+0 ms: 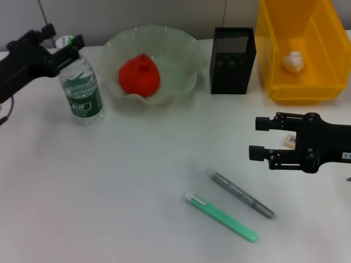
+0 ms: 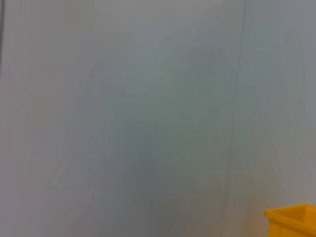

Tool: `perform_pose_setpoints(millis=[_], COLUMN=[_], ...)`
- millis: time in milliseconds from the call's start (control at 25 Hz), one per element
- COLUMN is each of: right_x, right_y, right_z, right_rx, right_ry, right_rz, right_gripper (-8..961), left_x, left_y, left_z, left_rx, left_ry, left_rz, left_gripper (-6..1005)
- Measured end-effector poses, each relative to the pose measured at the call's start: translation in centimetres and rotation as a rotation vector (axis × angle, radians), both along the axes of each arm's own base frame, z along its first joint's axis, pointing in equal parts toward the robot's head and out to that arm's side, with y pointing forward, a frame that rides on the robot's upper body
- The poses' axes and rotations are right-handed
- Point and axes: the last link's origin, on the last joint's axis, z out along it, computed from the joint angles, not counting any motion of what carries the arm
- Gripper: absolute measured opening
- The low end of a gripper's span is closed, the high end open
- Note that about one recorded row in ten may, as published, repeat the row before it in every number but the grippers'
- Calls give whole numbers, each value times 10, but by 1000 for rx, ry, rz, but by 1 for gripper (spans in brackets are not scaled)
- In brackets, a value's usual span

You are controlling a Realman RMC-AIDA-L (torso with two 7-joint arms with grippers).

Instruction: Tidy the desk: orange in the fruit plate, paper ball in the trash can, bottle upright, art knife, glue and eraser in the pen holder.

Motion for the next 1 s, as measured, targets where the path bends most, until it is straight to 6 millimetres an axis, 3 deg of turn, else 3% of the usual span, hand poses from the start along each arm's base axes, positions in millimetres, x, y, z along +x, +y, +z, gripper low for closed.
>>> perform_pose_setpoints(millis=[240,280,320,400,440,480,520,640,720,880,1000], right_x=[-2,-3,-6,-8,-10,-13,-19,-25,-35,-46,-65], right_y=[1,2,4,5,7,9,14,19,28,34,43], right_z=[3,5,10,12,16,19,24,29,35,40,45], right_rx=[3,3,4,1,0,-5,-17,-34,-56,-93,-155], right_ry=[-1,-3,-12,-19,-32,-47,-82,-125,-203,-276,-362], right_rz=[-5,-7,-14,-21,-27,-37,-55,-75,-121,-164,-220], right_gripper=[752,752,752,752,751,751,751,751,751,751,752], left_x=[-3,-3,-3,-3,-3,-3,-7,-7,-19,-21,-22], left_y=[-13,-32,-48,-48,-61,-61,-78,-78,-127,-143,-157], left_z=[26,47,55,55,59,59,61,61,49,40,33], left_rx=[27,9,-31,-31,-80,-80,-143,-143,-353,-441,-489], left_ry=[-63,-88,-89,-89,-94,-94,-98,-98,-67,-55,-53], left_rz=[-36,-104,-149,-149,-187,-187,-224,-224,-308,-334,-380], left_gripper=[774,791,808,806,805,804,803,800,800,802,802])
